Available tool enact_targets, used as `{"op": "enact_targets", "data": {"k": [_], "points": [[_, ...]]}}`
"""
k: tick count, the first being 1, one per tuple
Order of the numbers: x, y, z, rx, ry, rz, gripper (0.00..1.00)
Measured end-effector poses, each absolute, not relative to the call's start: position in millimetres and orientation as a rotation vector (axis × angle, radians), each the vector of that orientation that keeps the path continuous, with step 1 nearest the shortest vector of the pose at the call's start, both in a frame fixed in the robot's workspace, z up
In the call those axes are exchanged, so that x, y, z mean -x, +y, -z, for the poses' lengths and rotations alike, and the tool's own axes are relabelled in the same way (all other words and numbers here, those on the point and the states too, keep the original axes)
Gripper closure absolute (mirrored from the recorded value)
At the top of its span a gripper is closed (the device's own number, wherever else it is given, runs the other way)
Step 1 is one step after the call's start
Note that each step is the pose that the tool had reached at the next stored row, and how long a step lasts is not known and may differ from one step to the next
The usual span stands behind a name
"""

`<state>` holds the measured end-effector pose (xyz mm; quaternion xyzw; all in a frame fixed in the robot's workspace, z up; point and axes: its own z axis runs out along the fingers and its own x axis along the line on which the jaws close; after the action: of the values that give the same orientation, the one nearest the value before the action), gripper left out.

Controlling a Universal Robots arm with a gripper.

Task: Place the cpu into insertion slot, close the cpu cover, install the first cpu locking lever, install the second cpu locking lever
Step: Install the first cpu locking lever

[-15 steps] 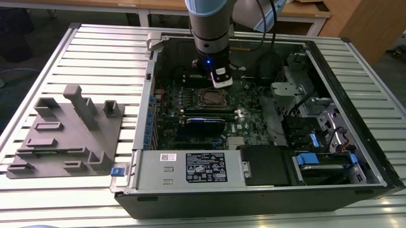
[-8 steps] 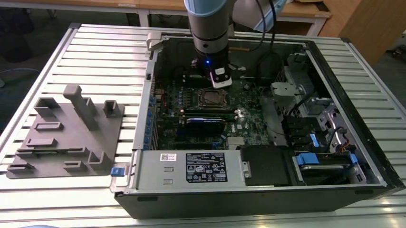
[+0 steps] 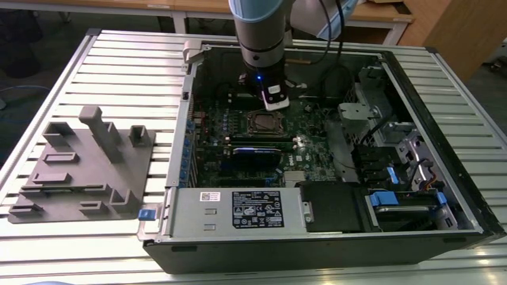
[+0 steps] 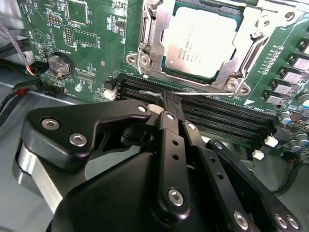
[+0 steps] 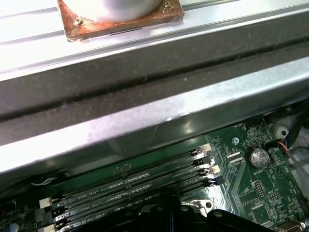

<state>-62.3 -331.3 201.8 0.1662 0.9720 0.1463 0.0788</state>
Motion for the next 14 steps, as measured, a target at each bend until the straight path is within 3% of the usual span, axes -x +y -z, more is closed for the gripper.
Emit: {"op": "enact_targets", "data": {"k": [14], "points": [[65.1, -331.4, -194.6, -0.494, 2.901, -0.439, 0.89]]}}
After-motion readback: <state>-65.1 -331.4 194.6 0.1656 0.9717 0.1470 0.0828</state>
